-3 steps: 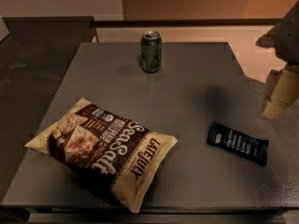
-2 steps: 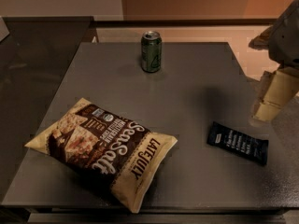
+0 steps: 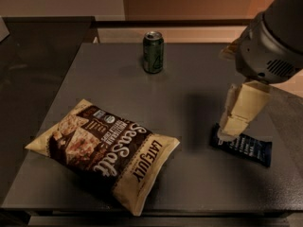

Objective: Pick brown chip bag

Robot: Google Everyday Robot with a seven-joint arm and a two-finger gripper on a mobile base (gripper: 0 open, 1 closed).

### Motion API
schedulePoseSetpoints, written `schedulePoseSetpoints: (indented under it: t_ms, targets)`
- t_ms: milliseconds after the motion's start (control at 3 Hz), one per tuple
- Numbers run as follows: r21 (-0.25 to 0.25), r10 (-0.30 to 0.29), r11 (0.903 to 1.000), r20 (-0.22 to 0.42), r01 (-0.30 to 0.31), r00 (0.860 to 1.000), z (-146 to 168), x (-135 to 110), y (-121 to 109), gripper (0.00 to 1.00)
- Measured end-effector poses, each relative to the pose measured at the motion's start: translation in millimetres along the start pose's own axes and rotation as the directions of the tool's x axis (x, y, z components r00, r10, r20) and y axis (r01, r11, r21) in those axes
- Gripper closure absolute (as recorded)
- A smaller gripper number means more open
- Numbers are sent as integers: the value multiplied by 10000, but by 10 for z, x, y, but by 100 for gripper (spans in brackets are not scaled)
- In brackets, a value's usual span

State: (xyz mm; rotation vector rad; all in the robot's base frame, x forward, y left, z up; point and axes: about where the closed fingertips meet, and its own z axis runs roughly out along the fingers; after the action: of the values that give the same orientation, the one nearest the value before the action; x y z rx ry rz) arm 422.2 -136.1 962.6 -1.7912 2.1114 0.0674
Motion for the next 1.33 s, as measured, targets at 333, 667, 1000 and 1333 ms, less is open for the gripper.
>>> schedulePoseSetpoints:
  t_ms: [333, 667, 1000, 1333]
  targets:
    - [-241, -285, 9993, 130, 288, 9995, 190, -296, 181, 0]
    - [-420, -310, 9986, 105, 314, 9995, 433, -543, 363, 0]
    - [-795, -276, 9964, 34, 278, 9996, 652, -783, 537, 0]
    - [-1263, -271, 9916, -32, 265, 9996, 800, -1012, 724, 0]
